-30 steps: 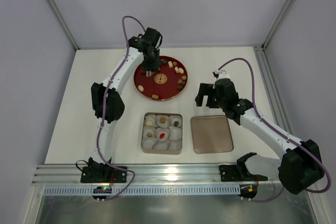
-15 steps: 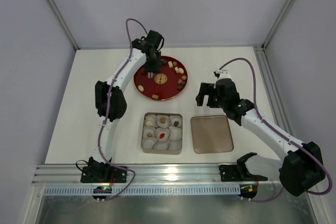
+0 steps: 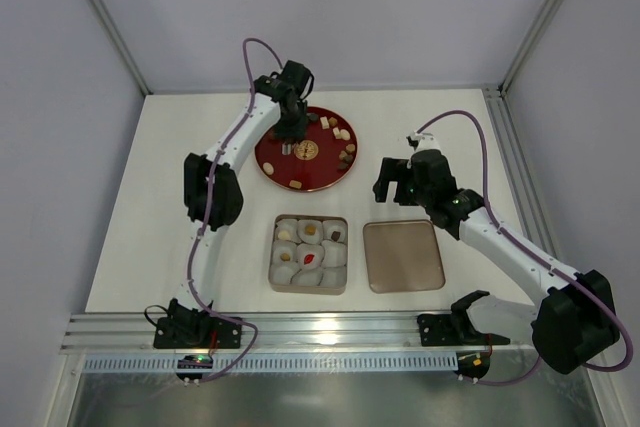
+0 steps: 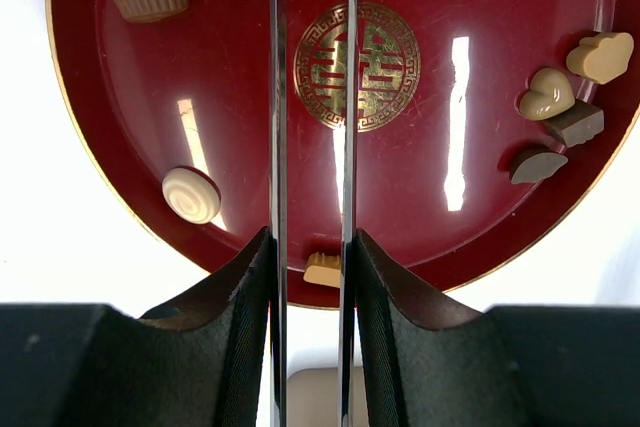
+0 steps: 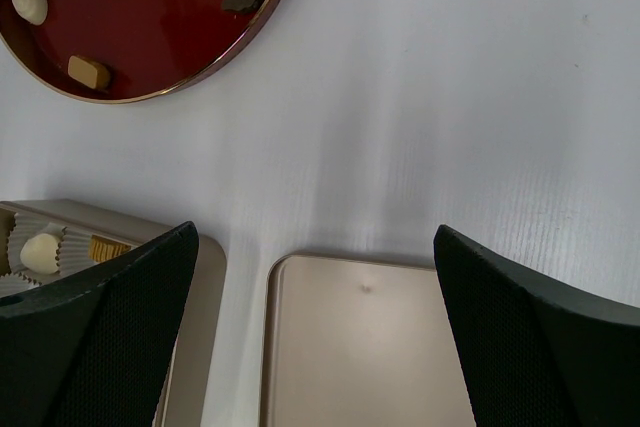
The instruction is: Pack the chocolate
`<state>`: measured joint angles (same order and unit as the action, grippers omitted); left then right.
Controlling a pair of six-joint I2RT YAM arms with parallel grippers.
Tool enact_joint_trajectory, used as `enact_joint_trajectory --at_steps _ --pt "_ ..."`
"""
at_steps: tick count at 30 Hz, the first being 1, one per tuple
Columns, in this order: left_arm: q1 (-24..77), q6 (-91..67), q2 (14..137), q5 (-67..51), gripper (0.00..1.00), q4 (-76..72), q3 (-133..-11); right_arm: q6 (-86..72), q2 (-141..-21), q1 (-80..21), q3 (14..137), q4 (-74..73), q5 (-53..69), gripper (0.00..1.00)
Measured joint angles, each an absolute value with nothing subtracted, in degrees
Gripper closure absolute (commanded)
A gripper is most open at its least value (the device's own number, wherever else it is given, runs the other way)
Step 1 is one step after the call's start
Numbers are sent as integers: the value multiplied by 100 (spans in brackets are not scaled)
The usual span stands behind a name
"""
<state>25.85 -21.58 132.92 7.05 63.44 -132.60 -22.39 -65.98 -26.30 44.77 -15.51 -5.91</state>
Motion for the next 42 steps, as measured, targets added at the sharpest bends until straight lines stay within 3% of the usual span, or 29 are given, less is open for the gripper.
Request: enact_joint_trajectory --at_steps 23,42 --pt "2628 -2069 13214 749 74 6451 -13262 -2217 -6598 -2630 4477 -1553 -639 0" --pt "2845 -2049 12167 572 76 6672 -12560 -2241 -6600 -2630 4477 -1540 -644 0"
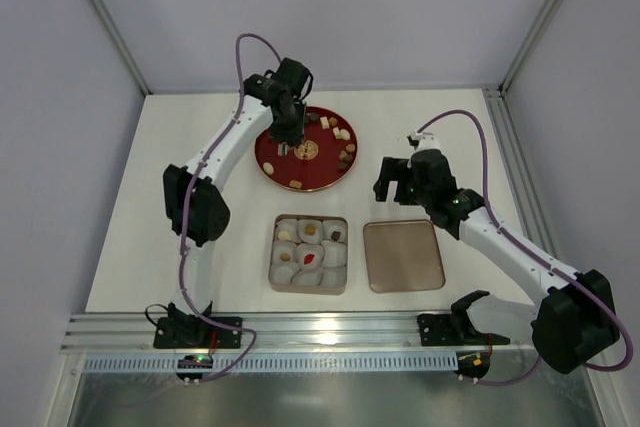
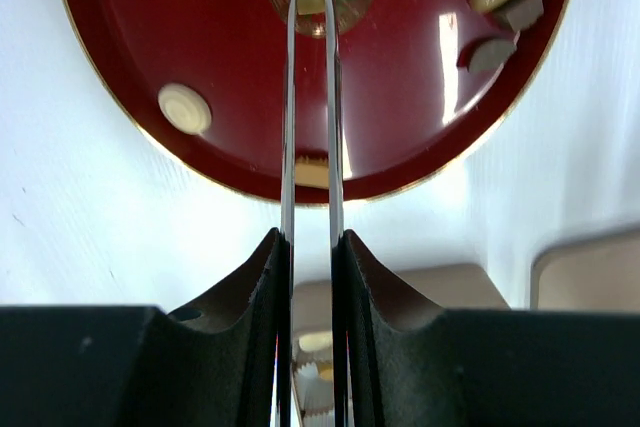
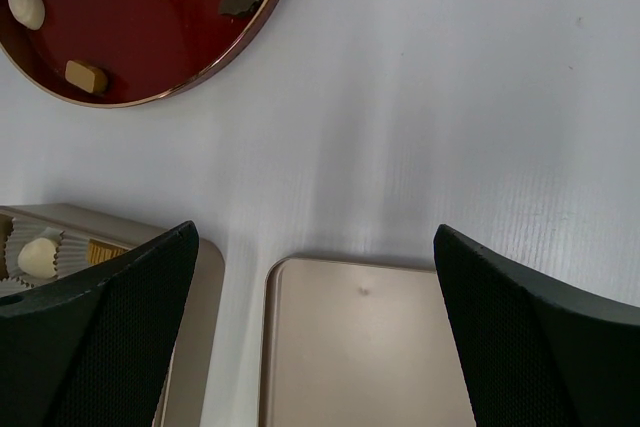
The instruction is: Pack the chocolate
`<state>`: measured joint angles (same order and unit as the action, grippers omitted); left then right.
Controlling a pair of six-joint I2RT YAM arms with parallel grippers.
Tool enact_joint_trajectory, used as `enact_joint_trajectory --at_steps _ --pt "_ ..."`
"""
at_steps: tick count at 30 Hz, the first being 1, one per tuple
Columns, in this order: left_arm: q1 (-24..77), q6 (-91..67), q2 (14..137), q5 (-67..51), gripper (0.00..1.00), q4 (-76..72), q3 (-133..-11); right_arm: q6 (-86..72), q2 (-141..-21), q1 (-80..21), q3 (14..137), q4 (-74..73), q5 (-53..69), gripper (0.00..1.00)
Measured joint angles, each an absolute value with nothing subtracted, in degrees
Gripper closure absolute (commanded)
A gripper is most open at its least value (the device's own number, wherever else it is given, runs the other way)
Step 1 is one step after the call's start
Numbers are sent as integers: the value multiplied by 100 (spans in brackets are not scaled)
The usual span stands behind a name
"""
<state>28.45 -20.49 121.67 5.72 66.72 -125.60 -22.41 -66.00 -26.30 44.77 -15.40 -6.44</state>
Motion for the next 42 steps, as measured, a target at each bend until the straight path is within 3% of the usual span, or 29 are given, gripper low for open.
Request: enact_joint_trajectory --at_steps 14,25,42 --pt "3535 -2244 10206 336 75 6652 -10731 -2285 -6831 -2630 4477 -1376 -652 0" --pt "4814 -2958 8565 375 74 6554 -9098 -2340 -7013 -2630 4477 -1282 -694 0" --pt "6416 -4128 7861 746 73 6272 -7706 -2392 -7050 -2630 4480 -1275 -781 0"
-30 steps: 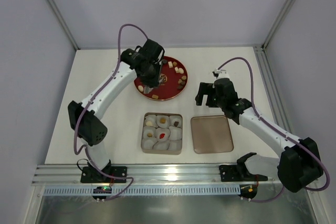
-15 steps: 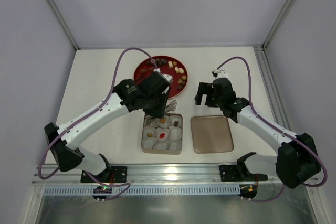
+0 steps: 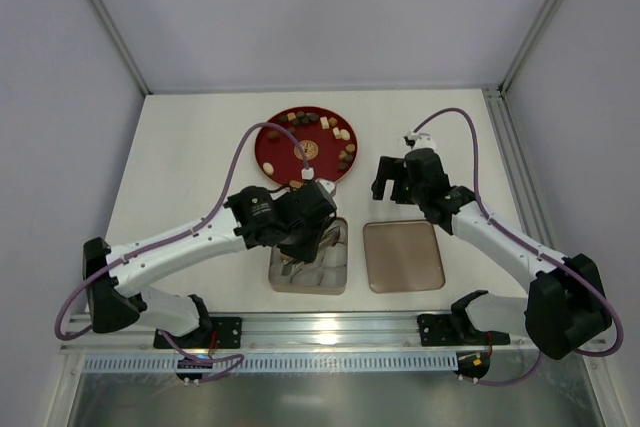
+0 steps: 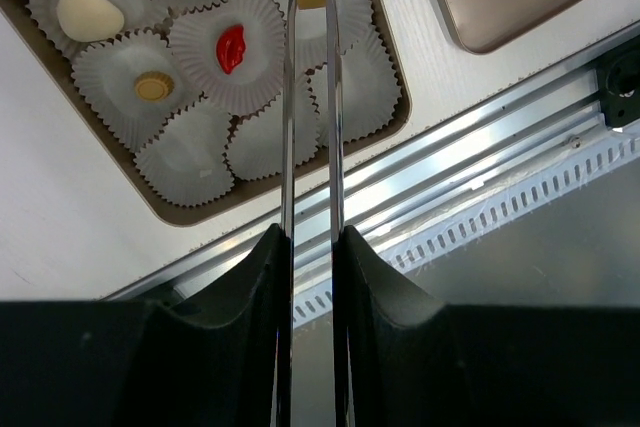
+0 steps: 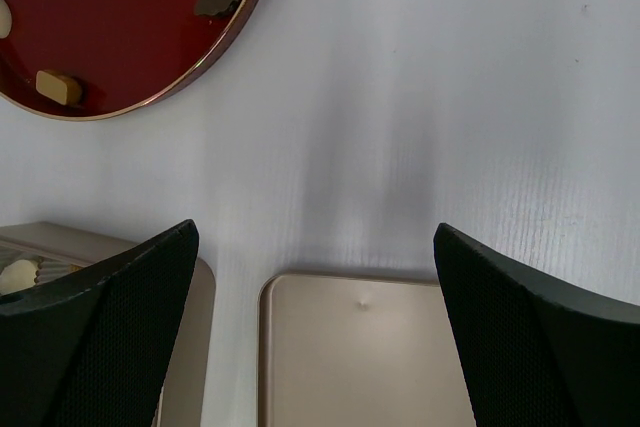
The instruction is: Pack the chocolate
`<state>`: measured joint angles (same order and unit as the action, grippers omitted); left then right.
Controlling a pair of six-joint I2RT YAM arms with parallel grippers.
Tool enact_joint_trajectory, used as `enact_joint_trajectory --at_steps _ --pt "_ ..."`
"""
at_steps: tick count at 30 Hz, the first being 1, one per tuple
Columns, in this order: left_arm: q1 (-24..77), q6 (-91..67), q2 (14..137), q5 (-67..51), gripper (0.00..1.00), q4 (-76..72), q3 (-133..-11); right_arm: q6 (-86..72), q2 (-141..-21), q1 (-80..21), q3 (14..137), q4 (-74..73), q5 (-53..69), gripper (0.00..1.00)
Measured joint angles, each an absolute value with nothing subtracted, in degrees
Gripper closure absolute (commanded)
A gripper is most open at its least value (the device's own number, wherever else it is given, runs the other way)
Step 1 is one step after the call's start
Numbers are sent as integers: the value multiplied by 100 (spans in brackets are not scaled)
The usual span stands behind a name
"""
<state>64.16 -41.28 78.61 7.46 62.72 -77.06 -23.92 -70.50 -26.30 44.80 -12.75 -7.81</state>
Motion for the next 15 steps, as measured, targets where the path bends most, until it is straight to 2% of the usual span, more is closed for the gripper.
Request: enact_joint_trajectory --at_steps 15 --pt "6888 -4519 7758 928 69 6191 -7314 -2418 -7037 -2630 4477 -1282 -779 0"
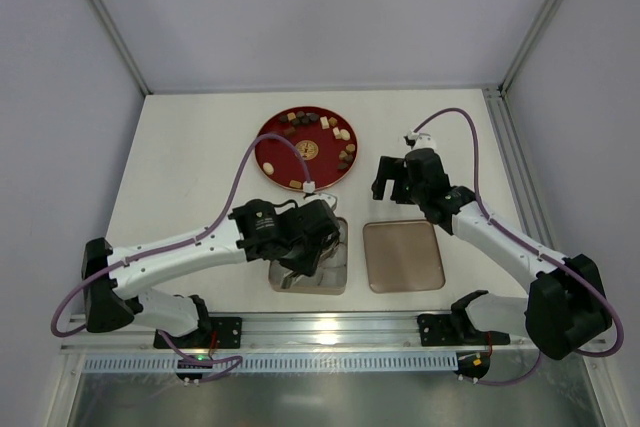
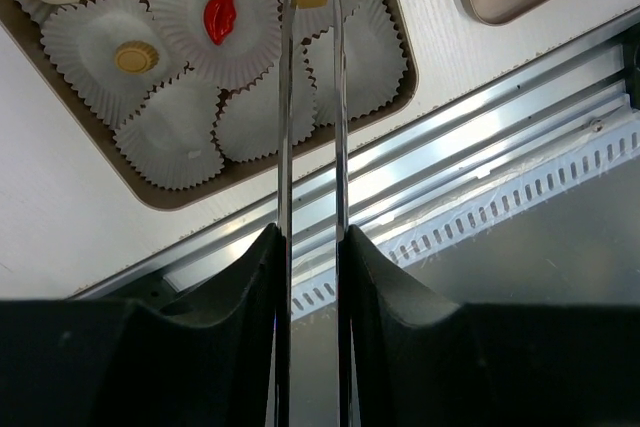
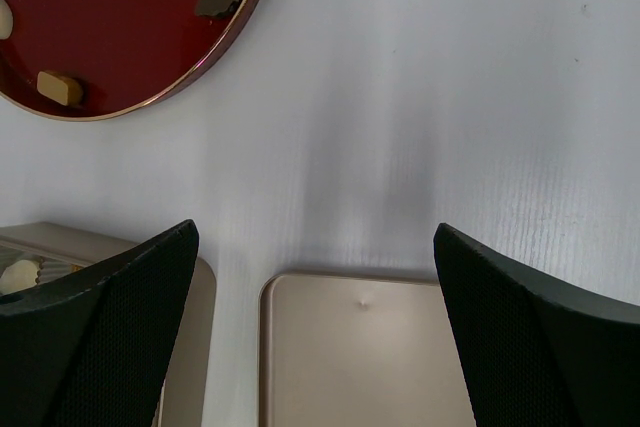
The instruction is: Pack the chocolate
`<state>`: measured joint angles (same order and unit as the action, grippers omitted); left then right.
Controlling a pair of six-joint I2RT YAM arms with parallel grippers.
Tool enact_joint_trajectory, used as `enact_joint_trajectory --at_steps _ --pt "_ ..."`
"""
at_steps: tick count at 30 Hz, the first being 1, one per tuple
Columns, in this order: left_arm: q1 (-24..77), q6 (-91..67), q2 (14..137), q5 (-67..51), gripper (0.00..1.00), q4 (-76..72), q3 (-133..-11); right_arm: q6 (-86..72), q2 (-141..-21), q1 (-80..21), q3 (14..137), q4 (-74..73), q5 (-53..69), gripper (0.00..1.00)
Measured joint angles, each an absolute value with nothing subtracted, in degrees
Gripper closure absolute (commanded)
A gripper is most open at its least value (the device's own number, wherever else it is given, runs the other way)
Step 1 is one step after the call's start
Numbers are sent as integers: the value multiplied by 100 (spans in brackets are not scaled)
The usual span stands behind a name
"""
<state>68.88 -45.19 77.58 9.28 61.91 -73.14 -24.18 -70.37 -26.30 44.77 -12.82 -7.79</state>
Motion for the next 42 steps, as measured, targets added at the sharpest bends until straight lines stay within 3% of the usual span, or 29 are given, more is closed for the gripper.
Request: enact_joint_trajectory --at_steps 22,30,34,42 --pt "6917 -4609 7738 1149 63 6073 -7234 -2438 -6973 -2630 4477 -1282 -779 0" --pt "6751 -4510 7443 1431 60 6364 -7756 -2438 -6973 -2630 4477 -1282 -773 0" --pt "6112 -4246 7365 1439 60 6420 -8077 -2436 -6973 -2630 4477 -1284 -753 0" --pt "3461 -3336 7634 1238 61 6248 -8654 -2390 -6901 -2630 4477 -1337 -633 0"
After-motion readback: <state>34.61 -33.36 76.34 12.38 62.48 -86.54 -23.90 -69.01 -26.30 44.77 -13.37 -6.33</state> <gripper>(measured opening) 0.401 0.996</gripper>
